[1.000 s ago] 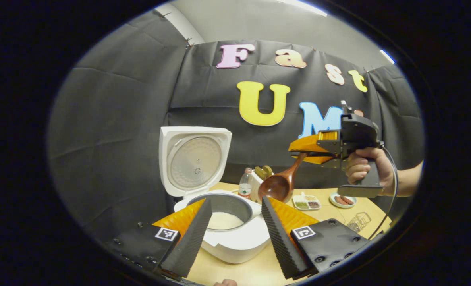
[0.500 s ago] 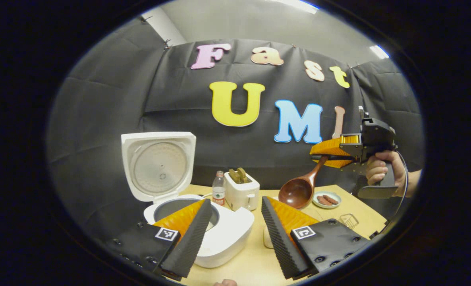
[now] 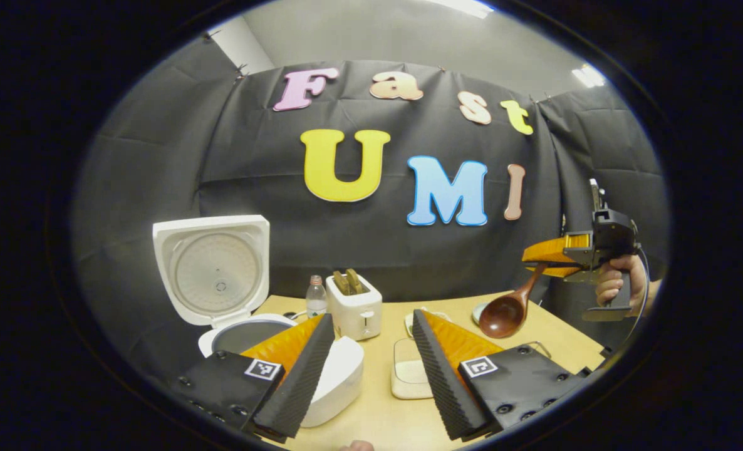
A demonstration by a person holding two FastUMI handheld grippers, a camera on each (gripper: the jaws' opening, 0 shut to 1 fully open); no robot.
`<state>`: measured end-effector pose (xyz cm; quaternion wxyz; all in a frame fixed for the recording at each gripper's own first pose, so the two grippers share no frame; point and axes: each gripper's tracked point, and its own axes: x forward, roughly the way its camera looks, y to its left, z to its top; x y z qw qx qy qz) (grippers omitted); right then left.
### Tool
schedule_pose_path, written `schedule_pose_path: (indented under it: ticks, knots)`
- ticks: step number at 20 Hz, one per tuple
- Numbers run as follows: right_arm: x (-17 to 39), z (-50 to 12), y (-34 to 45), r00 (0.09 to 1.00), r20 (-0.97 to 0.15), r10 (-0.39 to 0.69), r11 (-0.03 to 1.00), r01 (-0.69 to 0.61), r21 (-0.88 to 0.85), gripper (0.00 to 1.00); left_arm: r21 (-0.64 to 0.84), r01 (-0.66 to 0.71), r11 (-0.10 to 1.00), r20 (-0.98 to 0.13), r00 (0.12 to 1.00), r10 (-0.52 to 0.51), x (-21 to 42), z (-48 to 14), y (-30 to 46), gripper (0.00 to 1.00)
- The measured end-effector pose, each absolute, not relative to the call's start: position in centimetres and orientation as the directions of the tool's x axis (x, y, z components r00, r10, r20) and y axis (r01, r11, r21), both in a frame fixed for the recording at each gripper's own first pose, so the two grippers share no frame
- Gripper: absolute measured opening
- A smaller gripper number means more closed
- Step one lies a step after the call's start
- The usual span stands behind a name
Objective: Close the left gripper, press the button to open the rice cooker; take a wooden spoon from the chopstick holder with the right hand, scoop a spoonful of rice and pour it into the rice cooker, then put the wooden spoon back into the chopstick holder.
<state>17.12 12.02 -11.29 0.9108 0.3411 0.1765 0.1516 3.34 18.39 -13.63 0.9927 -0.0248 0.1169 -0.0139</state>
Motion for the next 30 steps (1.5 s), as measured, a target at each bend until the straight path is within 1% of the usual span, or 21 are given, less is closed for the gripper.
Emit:
schedule_pose_path:
  ticks: [7,13,19,25,27,30]
  knots:
    - [16.7,-14.2,3.7,0.933,-0.274,0.233,0.782,-0.012,0.624,0.13,-0.044,0.048,0.998,-0.231,0.971,-0.057,4.5,-13.2,15.6,0.89]
    - [15.7,-17.9,0.5,0.929,-0.335,0.156,0.821,0.067,0.566,0.14,-0.021,0.079,0.997,-0.24,0.967,-0.082,5.0,-12.9,13.8,0.89]
    - [15.0,-23.1,-0.5,0.902,-0.42,0.1,0.886,0.111,0.449,0.14,-0.008,0.06,0.998,-0.227,0.972,-0.06,4.9,-12.5,13.3,0.89]
    - [15.9,-27.1,0.9,0.875,-0.475,0.096,0.889,0.14,0.437,0.14,0.018,0.026,1.0,-0.248,0.968,-0.02,3.6,-12.8,13.8,0.89]
    - [16.5,-28.4,1.7,0.861,-0.504,0.07,0.898,0.166,0.408,0.14,0.015,0.022,1.0,-0.253,0.967,-0.018,3.5,-13.0,13.7,0.89]
    - [16.2,-29.2,2.2,0.858,-0.511,0.056,0.933,0.138,0.333,0.13,0.009,0.02,1.0,-0.253,0.967,-0.017,3.4,-13.1,13.5,0.9]
